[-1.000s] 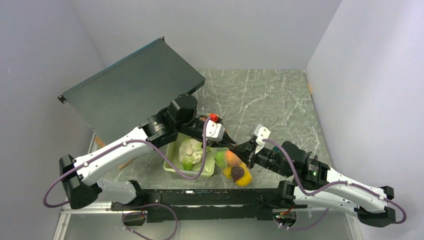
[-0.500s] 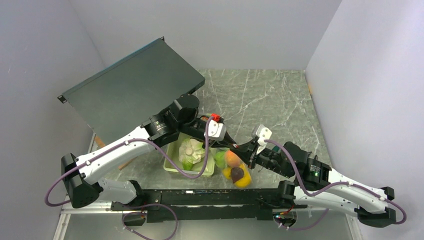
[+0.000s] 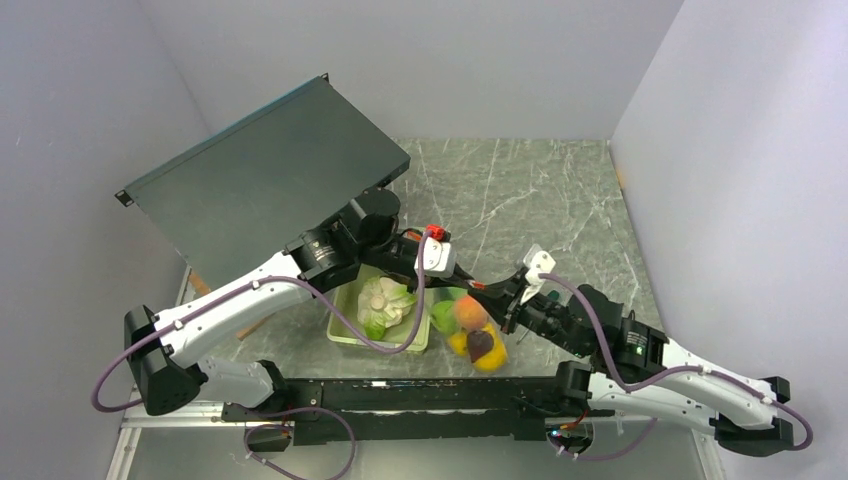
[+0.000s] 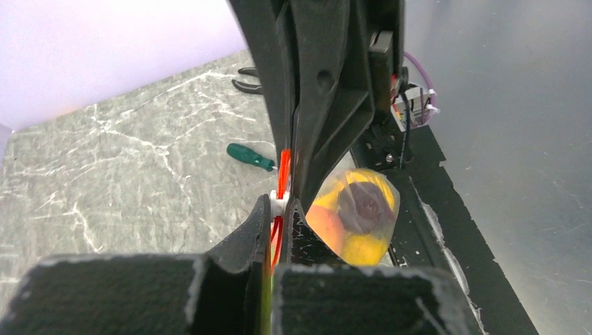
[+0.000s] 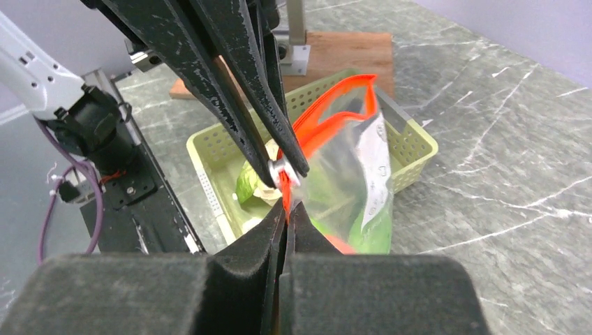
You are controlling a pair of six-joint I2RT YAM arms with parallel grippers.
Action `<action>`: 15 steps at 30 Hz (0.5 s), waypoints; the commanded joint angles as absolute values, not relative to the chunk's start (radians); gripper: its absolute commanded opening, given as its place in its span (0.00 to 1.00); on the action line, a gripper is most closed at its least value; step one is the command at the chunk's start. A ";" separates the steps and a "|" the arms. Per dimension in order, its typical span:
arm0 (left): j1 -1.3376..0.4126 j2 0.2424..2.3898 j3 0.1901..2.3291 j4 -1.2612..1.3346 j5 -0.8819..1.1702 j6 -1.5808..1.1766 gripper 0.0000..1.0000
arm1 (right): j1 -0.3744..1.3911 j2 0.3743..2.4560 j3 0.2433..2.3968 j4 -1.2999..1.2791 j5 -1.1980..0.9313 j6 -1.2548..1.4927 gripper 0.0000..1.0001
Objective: Place the food in the zip-top bag and seal the zipper
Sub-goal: Zip the zipper food storage bag at the center of the board.
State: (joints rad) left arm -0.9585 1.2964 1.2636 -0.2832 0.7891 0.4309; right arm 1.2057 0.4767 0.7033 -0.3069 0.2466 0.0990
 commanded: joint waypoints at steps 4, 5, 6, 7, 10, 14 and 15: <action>-0.892 1.319 1.273 -0.314 0.700 0.444 0.00 | 1.207 0.332 0.823 -0.287 0.392 0.158 0.00; -0.887 1.320 1.270 -0.314 0.688 0.446 0.00 | 1.208 0.316 0.831 -0.304 0.408 0.158 0.00; -0.878 1.319 1.265 -0.312 0.681 0.449 0.00 | 1.208 0.299 0.841 -0.325 0.425 0.158 0.00; -0.872 1.319 1.262 -0.312 0.673 0.453 0.00 | 1.209 0.282 0.850 -0.347 0.451 0.157 0.00; -0.859 1.322 1.255 -0.323 0.647 0.469 0.00 | 1.207 0.223 0.876 -0.409 0.517 0.153 0.00; -0.850 1.320 1.232 -0.323 0.608 0.492 0.00 | 1.209 0.152 0.914 -0.476 0.587 0.148 0.00; -0.850 1.320 1.230 -0.323 0.598 0.498 0.00 | 1.209 0.140 0.923 -0.491 0.599 0.146 0.00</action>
State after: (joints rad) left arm -0.8783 1.3128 1.2594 -0.2745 0.7006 0.4553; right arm 1.2060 0.2081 0.8299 -0.4961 0.4744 0.1474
